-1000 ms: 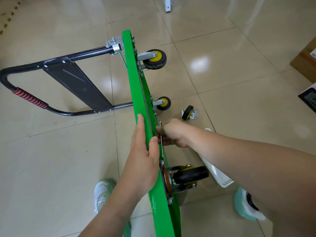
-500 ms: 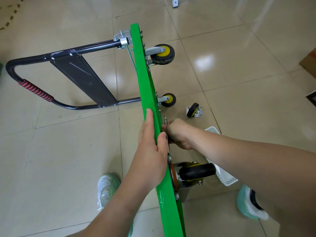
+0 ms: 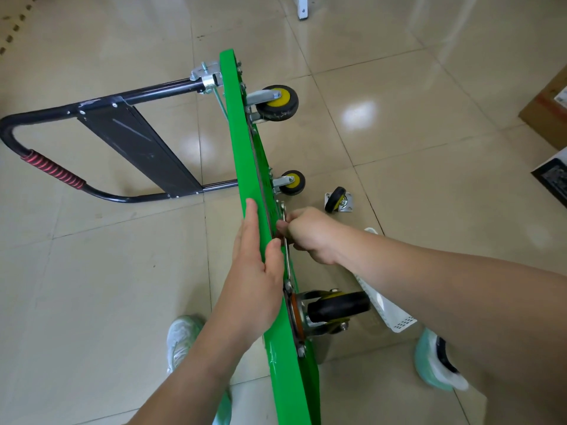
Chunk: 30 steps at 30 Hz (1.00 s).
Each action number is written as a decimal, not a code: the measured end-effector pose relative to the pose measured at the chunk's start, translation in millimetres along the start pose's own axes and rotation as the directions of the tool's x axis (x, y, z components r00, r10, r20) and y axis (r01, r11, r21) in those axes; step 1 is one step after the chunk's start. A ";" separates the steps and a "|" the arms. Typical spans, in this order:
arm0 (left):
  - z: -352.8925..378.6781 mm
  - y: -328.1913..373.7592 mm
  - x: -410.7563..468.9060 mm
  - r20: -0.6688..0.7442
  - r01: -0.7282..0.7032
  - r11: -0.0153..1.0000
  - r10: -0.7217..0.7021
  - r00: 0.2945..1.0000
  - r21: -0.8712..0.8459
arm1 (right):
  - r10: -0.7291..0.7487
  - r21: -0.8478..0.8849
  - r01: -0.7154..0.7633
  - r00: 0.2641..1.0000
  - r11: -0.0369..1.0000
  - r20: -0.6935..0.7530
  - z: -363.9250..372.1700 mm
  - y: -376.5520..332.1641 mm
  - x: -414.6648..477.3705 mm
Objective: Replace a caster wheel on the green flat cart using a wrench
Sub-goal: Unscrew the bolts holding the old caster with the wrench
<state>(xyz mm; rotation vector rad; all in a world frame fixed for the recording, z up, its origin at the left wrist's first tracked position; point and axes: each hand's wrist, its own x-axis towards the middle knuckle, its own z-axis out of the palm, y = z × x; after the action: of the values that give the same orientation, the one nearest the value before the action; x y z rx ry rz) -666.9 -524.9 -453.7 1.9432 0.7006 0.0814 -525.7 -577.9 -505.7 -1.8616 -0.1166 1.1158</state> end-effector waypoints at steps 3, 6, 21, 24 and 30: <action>0.3 0.8 0.2 0.009 -0.005 1.000 0.005 1.000 -0.003 | -0.067 -0.004 0.067 0.998 0.998 -0.018 3.2 -0.8 -2.5; -0.4 -0.1 0.2 0.012 0.000 1.000 0.000 1.000 -0.006 | -0.160 -0.073 0.157 0.986 0.985 -0.044 -0.2 -4.8 -11.3; 0.3 -2.3 2.4 -0.002 -0.007 1.000 0.007 1.000 0.004 | -0.345 -0.081 0.344 0.939 0.936 -0.002 -9.4 1.3 -42.5; -0.2 -2.2 1.6 -0.010 -0.013 1.000 0.013 1.000 -0.006 | -0.396 -0.055 0.394 0.918 0.917 -0.015 -10.2 4.3 -48.1; 0.9 -1.8 1.1 -0.016 -0.011 1.000 0.011 1.000 -0.008 | -0.489 -0.072 0.488 0.872 0.870 -0.006 -11.3 11.3 -62.7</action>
<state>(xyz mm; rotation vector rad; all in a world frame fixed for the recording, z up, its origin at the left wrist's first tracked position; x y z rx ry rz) -666.5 -524.4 -455.9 1.9407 0.6992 0.1059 -557.9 -622.7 -472.0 -1.7655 -0.5880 0.7390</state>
